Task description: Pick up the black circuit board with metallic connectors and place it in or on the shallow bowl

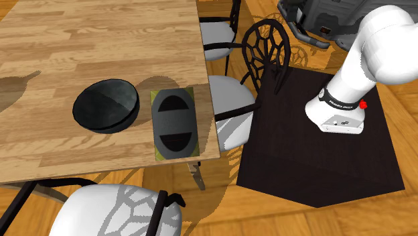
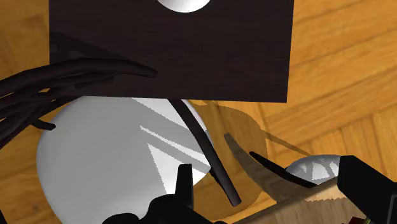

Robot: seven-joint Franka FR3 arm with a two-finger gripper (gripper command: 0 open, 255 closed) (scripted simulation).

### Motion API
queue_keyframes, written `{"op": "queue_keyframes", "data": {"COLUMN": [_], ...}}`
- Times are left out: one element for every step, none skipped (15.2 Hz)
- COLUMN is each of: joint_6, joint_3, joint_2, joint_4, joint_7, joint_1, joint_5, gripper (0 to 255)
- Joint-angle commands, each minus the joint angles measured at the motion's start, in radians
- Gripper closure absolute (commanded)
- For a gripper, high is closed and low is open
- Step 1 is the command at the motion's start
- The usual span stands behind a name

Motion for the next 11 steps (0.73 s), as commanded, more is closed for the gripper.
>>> {"op": "queue_keyframes", "data": {"joint_6": [0.0, 0.032, 0.062, 0.091, 0.119, 0.144, 0.168, 0.19, 0.208, 0.225, 0.238], "joint_3": [0.0, -0.018, -0.036, -0.054, -0.071, -0.087, -0.104, -0.119, -0.135, -0.15, -0.164], "joint_2": [0.0, 0.033, 0.067, 0.102, 0.139, 0.177, 0.216, 0.255, 0.296, 0.338, 0.38], "joint_4": [0.0, -0.002, -0.003, -0.001, 0.001, 0.006, 0.012, 0.021, 0.031, 0.043, 0.057], "joint_7": [0.0, -0.021, -0.043, -0.066, -0.091, -0.118, -0.146, -0.175, -0.206, -0.239, -0.272], "joint_1": [0.0, 0.007, 0.015, 0.024, 0.034, 0.045, 0.056, 0.068, 0.08, 0.093, 0.105], "joint_5": [0.0, 0.024, 0.049, 0.075, 0.104, 0.133, 0.165, 0.198, 0.233, 0.27, 0.308], "gripper": [0, 0, 0, 0, 0, 0, 0, 0, 0, 0, 0]}}
